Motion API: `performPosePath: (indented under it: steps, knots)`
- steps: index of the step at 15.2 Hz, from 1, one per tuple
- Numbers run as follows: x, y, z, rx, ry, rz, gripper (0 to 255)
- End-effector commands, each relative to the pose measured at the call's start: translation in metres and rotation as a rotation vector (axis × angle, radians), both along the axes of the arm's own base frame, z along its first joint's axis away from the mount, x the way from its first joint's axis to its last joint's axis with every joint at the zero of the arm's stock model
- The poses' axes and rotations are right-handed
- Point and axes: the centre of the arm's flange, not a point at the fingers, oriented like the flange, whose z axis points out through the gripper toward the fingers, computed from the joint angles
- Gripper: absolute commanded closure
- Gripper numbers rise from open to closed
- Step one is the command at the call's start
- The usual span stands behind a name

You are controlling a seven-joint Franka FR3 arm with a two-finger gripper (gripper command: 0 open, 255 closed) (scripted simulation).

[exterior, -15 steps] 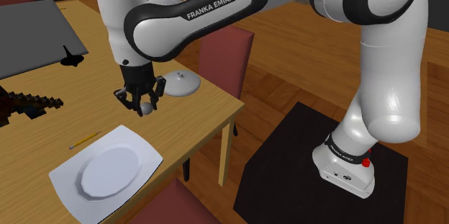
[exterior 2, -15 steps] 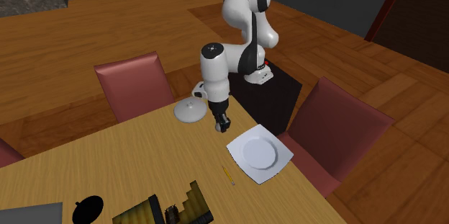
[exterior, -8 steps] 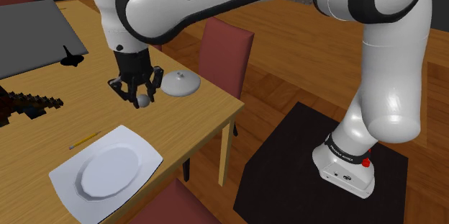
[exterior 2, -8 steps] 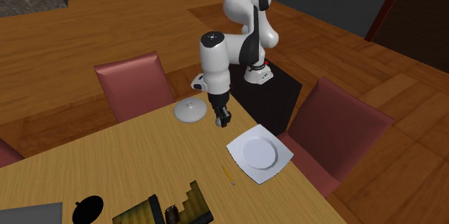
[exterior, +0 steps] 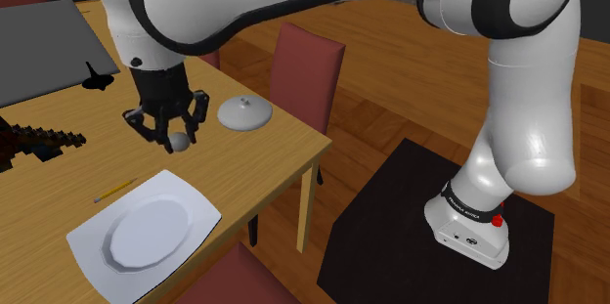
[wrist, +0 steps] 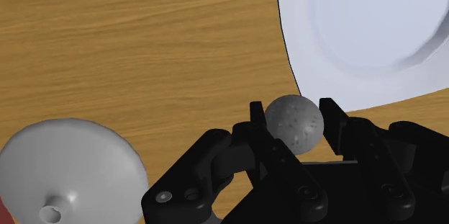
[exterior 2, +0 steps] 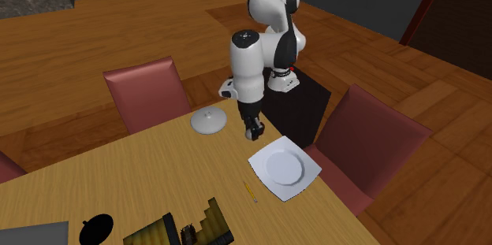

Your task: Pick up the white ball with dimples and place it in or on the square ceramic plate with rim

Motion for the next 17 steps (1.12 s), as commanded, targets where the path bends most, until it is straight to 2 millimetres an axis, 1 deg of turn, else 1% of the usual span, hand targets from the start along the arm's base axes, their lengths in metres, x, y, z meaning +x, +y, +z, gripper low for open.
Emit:
performPosePath:
  steps: [1, 8, 9, 17]
  knots:
    - [-0.013, 0.021, 0.002, 0.000, 0.000, -0.001, 255]
    - [-0.055, 0.104, 0.004, 0.000, 0.000, -0.001, 255]
    - [-0.063, 0.120, 0.004, 0.000, 0.000, -0.001, 255]
    - [-0.063, 0.120, -0.038, 0.000, 0.000, -0.001, 255]
